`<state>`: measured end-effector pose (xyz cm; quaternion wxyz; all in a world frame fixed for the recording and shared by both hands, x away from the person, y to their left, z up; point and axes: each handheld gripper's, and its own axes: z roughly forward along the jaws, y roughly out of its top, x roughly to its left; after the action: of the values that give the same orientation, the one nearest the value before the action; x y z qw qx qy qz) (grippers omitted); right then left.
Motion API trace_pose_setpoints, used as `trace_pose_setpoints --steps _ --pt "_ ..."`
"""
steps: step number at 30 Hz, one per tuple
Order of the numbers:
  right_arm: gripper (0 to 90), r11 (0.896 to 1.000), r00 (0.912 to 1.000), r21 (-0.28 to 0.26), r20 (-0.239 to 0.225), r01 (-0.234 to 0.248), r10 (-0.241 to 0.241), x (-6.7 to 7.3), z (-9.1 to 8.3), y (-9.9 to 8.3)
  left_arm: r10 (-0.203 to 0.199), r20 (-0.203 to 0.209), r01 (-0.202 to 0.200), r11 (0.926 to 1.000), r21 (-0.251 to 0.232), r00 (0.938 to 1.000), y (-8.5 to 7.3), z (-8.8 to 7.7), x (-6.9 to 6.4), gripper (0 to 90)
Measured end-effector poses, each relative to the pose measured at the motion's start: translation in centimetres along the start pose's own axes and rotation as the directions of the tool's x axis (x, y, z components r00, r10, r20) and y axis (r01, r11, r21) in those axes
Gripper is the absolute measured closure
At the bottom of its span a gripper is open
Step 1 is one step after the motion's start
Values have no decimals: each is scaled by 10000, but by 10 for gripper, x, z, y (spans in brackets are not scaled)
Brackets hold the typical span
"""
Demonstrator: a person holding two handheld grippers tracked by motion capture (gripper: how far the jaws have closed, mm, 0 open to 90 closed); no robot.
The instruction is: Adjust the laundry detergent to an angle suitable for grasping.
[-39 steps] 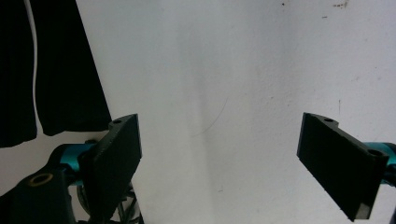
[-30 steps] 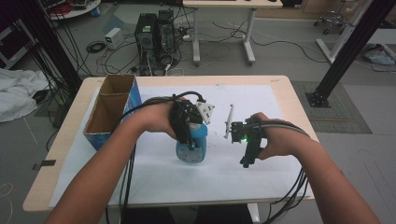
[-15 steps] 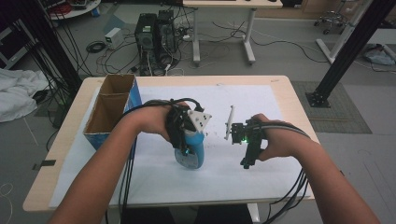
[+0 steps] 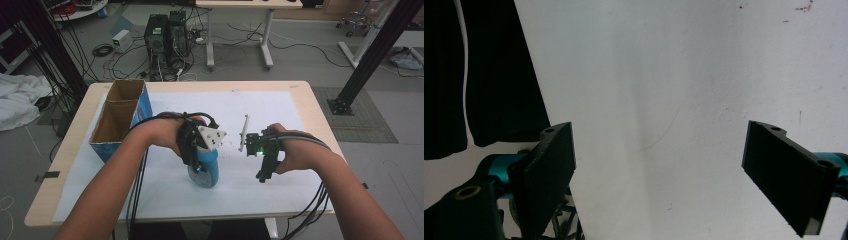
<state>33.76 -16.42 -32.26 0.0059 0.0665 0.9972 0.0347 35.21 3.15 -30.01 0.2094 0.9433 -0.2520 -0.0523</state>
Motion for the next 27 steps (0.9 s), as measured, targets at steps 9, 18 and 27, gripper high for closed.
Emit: trace_pose_setpoints --steps 9,18,27 --pt "130 10000 10000 -61 -56 53 -53 0 3 3 301 -73 -301 9995 79 9995 -2 9 0 443" --pt "130 9999 9999 -77 6 -124 124 0 2 -2 421 47 -422 9988 256 9991 -5 16 0 444" --pt "130 9999 9999 -66 7 -148 148 0 3 -4 603 46 -604 9973 418 9982 -6 21 -1 443"
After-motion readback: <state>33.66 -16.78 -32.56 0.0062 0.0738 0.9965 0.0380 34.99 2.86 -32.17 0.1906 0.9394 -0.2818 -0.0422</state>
